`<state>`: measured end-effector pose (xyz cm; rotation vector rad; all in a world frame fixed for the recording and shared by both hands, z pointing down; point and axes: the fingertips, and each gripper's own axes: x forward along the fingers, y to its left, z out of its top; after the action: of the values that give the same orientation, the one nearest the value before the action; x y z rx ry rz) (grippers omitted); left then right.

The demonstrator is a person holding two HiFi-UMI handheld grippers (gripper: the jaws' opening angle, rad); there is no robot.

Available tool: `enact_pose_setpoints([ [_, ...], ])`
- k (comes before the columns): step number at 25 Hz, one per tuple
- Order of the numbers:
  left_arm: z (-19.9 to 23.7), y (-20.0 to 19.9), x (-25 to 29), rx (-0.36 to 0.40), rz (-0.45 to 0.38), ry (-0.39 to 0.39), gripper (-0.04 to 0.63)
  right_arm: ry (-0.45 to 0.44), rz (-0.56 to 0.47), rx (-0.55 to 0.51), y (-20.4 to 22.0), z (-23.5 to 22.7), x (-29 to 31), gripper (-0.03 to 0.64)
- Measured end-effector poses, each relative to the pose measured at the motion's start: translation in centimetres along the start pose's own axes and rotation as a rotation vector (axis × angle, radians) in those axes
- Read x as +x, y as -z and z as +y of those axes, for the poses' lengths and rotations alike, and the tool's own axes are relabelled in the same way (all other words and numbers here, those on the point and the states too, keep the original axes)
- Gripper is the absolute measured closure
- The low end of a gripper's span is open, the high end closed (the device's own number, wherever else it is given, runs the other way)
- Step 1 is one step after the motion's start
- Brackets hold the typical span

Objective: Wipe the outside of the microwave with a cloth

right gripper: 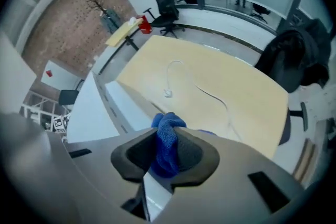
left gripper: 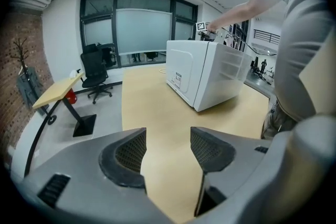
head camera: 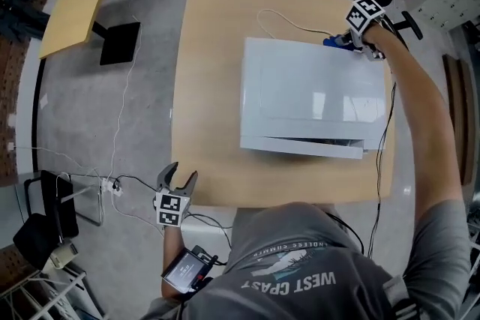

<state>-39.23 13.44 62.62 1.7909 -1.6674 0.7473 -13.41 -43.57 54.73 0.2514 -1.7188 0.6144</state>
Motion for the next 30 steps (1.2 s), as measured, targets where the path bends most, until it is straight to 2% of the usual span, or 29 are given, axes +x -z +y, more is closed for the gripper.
enact_pose_setpoints([
  [3,-0.6,-1.5,-0.2,0.018,-0.009,-0.003,0.32,-0.051,-0.066,-0.185,-5.8,8.0,2.9,0.532],
  [6,-2.0,-2.8,-0.5,0.018,-0.021,-0.026,0.322,-0.19,-0.227,-0.316,-11.5,18.5,3.4,0.532],
  [7,-2.5,-3.1,-0.6,0.013,-0.027,-0.035,0.322,-0.202,-0.268,-0.372,-12.6,20.9,3.2,0.532],
  [8,-3.0,-3.3,-0.8,0.005,-0.034,-0.044,0.322,-0.176,-0.288,-0.453,-13.1,22.5,2.8,0.532],
  [10,-3.7,-3.6,-1.3,-0.011,-0.049,-0.064,0.324,-0.059,-0.294,-0.649,-12.3,23.8,1.8,0.532],
  [11,-3.9,-3.7,-1.6,-0.019,-0.056,-0.075,0.324,-0.022,-0.299,-0.721,-11.1,24.0,1.2,0.532],
  [12,-4.0,-3.7,-2.0,-0.027,-0.064,-0.086,0.325,-0.023,-0.308,-0.754,-9.5,24.3,0.4,0.532],
  [15,-3.4,-4.9,-2.0,-0.027,-0.105,-0.099,0.328,-0.107,-0.332,-0.74,-2.9,24.3,-1.7,0.532],
  [17,-2.9,-6.6,-0.7,-0.015,-0.145,-0.081,0.328,-0.103,-0.339,-0.726,2.0,22.8,-2.8,0.532],
  [21,-3.6,-10.4,0.6,0.005,-0.198,-0.044,0.328,-0.032,-0.419,-0.585,9.2,20.0,-6.9,0.532],
  [26,-3.6,-7.4,-0.8,0.035,-0.196,-0.015,0.328,0.034,-0.564,-0.362,15.4,20.3,-4.4,0.532],
  [30,-5.2,-8.2,-0.2,0.08,-0.224,0.026,0.328,0.158,-0.594,-0.26,19.3,18.2,-5.1,0.532],
])
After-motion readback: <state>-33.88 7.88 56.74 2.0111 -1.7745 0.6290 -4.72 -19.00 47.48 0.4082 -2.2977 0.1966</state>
